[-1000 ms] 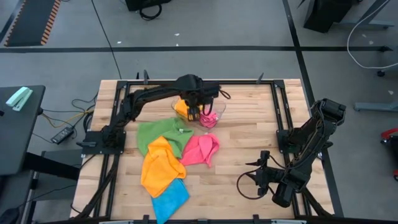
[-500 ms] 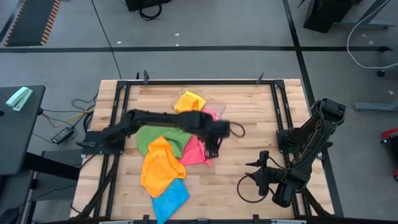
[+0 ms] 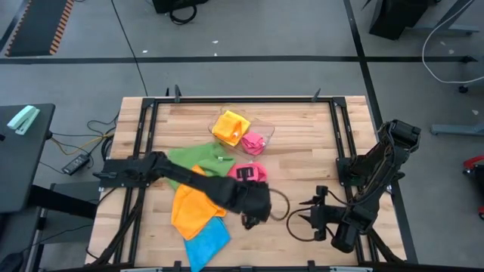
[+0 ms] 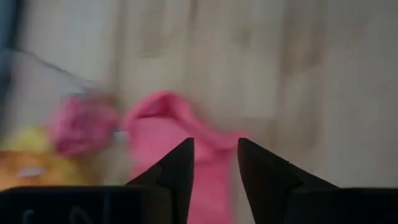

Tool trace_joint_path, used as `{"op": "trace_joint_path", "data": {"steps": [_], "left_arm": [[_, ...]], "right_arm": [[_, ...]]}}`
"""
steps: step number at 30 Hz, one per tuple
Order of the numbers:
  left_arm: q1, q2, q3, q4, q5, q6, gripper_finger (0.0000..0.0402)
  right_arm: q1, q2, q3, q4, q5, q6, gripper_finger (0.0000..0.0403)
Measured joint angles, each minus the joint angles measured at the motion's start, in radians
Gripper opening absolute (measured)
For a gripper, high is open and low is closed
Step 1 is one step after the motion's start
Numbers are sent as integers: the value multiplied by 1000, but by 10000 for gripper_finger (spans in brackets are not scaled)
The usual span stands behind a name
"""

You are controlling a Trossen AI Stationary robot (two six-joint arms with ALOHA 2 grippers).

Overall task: Fold microfiber towels
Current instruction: Fold the pink microfiber cloth

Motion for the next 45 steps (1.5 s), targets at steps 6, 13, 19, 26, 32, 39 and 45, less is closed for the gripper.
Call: {"op": "trace_joint_path", "data": {"steps": [6, 13, 19, 26, 32, 39, 45], "left_arm": [[-78, -1, -102, -124, -184, 104, 93], [-51, 0, -294, -57, -302, 214, 52], [-3, -1, -392, 23, -304, 391, 27], [55, -40, -478, -47, -299, 401, 16], [65, -212, -653, 150, -299, 355, 22], [77, -438, -926, 528, -293, 397, 13], [81, -582, -1157, 855, -214, 385, 16]], "right_arm": [[3, 0, 0, -58, 7, 6, 198], [-79, 0, 0, -71, 86, -102, 155], [-214, -1, 0, -71, 85, -263, 117], [-358, -42, 0, -81, 90, -510, 98], [-432, -116, 27, -81, 106, -624, 85], [-480, -196, 50, 104, 107, -680, 74], [-530, -180, 50, 164, 103, -692, 74]]}}
